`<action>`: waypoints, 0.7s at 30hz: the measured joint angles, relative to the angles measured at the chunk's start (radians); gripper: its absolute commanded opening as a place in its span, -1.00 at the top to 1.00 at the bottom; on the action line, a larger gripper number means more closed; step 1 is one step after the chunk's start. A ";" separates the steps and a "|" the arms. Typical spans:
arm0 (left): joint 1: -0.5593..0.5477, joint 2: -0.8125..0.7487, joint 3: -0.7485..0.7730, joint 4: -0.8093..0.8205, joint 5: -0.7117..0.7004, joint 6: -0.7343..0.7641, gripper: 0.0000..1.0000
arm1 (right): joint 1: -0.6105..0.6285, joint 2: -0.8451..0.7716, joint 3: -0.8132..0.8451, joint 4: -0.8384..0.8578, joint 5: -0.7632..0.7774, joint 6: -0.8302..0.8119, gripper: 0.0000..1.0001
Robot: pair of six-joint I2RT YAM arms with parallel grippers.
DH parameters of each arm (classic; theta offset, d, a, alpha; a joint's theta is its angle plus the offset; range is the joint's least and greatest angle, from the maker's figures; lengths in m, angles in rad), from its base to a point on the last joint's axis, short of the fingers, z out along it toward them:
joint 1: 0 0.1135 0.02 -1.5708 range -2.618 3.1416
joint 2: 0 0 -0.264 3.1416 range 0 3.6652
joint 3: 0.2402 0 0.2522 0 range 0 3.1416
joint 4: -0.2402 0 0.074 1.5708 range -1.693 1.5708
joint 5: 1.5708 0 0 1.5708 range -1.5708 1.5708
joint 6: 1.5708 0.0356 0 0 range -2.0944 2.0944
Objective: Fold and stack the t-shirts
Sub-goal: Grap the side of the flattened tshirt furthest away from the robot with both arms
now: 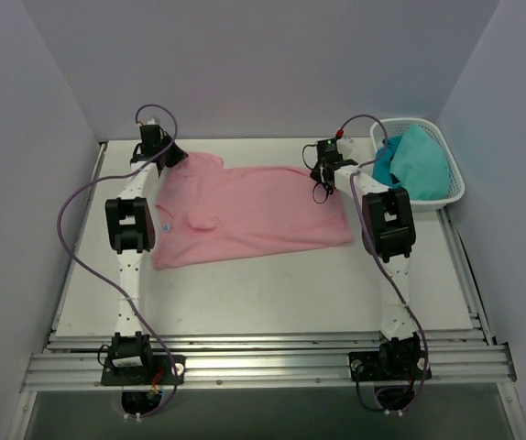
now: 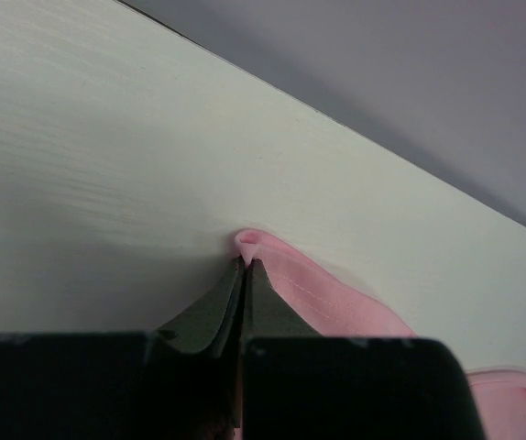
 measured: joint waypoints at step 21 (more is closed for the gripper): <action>0.000 0.000 -0.001 0.001 0.000 0.000 0.95 | -0.035 -0.011 -0.015 0.013 0.042 -0.002 -0.05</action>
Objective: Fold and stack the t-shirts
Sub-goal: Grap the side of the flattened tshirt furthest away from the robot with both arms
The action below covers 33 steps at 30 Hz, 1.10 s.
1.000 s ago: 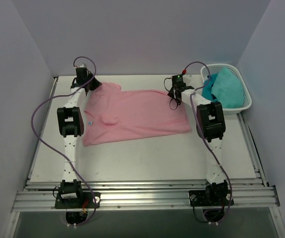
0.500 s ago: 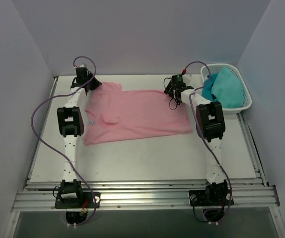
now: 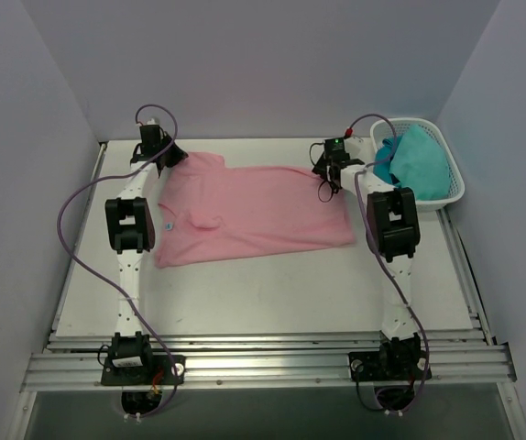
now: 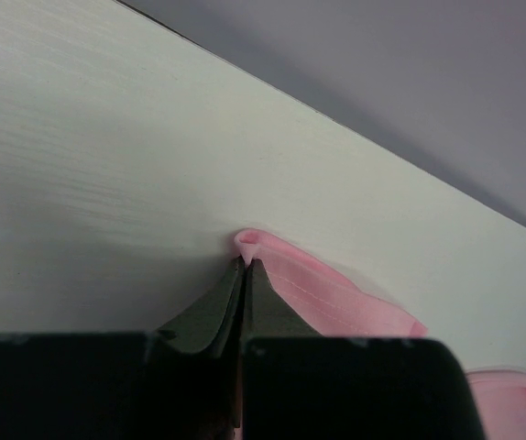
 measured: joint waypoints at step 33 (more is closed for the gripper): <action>-0.040 -0.103 -0.152 0.019 -0.105 0.076 0.95 | -0.072 0.001 0.041 -0.015 -0.048 -0.003 1.00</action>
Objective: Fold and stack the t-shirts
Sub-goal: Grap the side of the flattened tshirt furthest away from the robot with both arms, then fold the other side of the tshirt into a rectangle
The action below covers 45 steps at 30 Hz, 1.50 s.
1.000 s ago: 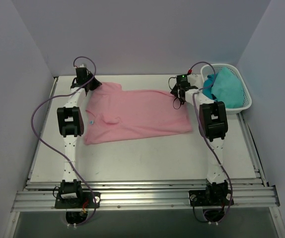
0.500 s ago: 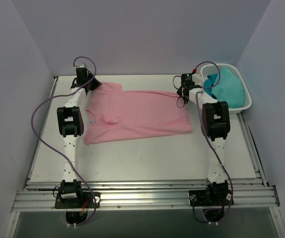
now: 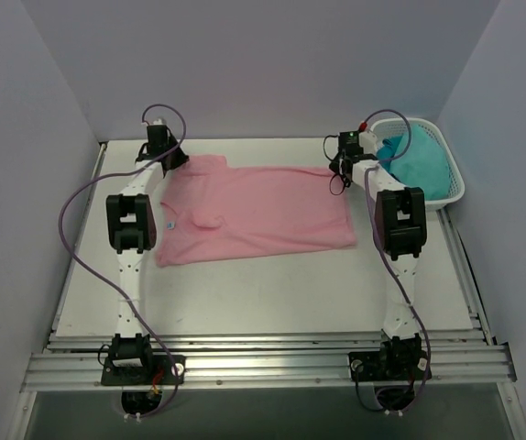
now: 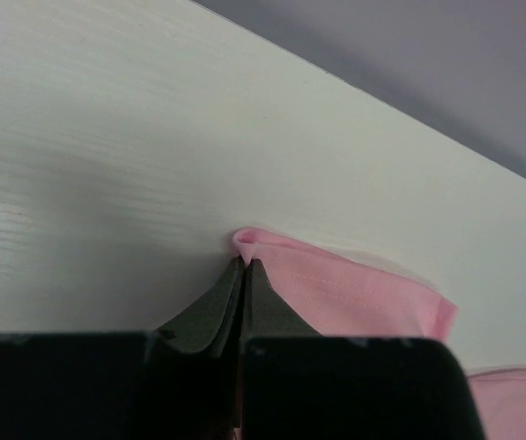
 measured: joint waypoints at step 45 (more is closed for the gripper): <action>-0.189 -0.909 -0.919 0.002 -0.335 0.326 0.95 | 0.004 -0.473 -0.452 0.002 -0.030 -0.019 1.00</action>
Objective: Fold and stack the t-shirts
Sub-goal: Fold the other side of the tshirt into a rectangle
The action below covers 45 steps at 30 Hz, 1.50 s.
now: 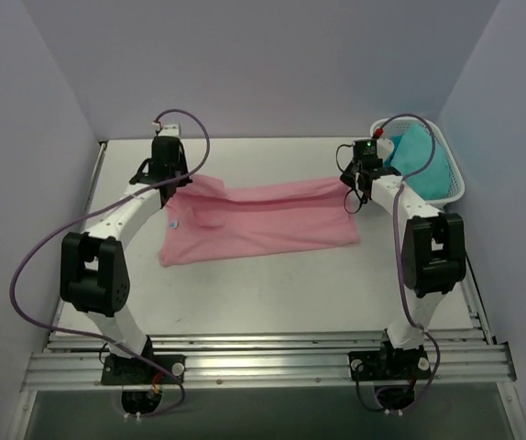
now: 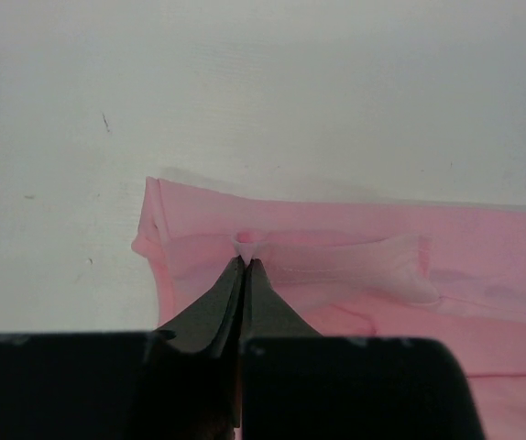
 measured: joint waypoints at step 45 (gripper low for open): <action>-0.252 -0.346 -0.194 -0.361 -0.377 -0.266 -0.88 | 0.227 -0.111 -0.076 0.056 -0.005 0.034 1.00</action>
